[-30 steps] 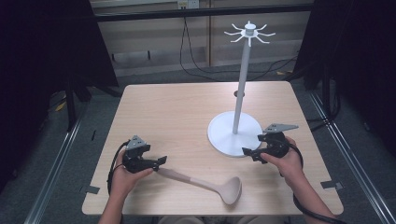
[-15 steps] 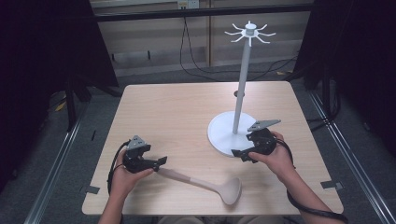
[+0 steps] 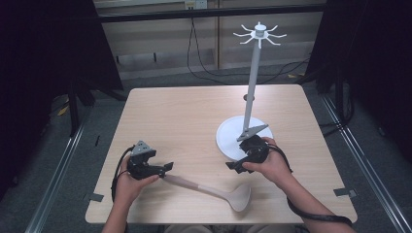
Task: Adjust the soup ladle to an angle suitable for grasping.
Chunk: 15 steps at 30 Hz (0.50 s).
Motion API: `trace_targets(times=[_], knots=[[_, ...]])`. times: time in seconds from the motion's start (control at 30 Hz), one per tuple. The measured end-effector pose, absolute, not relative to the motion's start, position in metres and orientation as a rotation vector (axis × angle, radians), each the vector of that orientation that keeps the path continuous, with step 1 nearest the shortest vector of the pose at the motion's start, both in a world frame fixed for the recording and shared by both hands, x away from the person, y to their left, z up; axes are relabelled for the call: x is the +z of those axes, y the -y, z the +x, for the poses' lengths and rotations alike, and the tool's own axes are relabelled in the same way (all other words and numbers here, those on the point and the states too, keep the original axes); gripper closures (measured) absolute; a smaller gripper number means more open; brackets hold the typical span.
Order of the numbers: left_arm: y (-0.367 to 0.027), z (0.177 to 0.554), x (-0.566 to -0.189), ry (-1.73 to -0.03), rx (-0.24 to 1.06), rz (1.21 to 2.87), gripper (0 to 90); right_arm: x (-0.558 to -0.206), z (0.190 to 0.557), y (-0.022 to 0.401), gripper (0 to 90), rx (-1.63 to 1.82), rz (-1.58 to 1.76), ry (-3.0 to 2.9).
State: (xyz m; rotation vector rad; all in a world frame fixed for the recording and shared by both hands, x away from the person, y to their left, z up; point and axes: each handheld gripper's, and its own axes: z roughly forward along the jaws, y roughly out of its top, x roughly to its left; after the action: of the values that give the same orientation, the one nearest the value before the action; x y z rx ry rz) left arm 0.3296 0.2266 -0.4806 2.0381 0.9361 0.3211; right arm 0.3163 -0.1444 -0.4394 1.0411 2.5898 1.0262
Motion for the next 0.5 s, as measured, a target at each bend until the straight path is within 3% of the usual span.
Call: trace_targets(times=[0.5], knots=[[-0.229,0.33,-0.48,-0.94,0.327,2.035,10.8,-0.436,0.314,0.1,13.3,1.003,0.908,-2.711]])
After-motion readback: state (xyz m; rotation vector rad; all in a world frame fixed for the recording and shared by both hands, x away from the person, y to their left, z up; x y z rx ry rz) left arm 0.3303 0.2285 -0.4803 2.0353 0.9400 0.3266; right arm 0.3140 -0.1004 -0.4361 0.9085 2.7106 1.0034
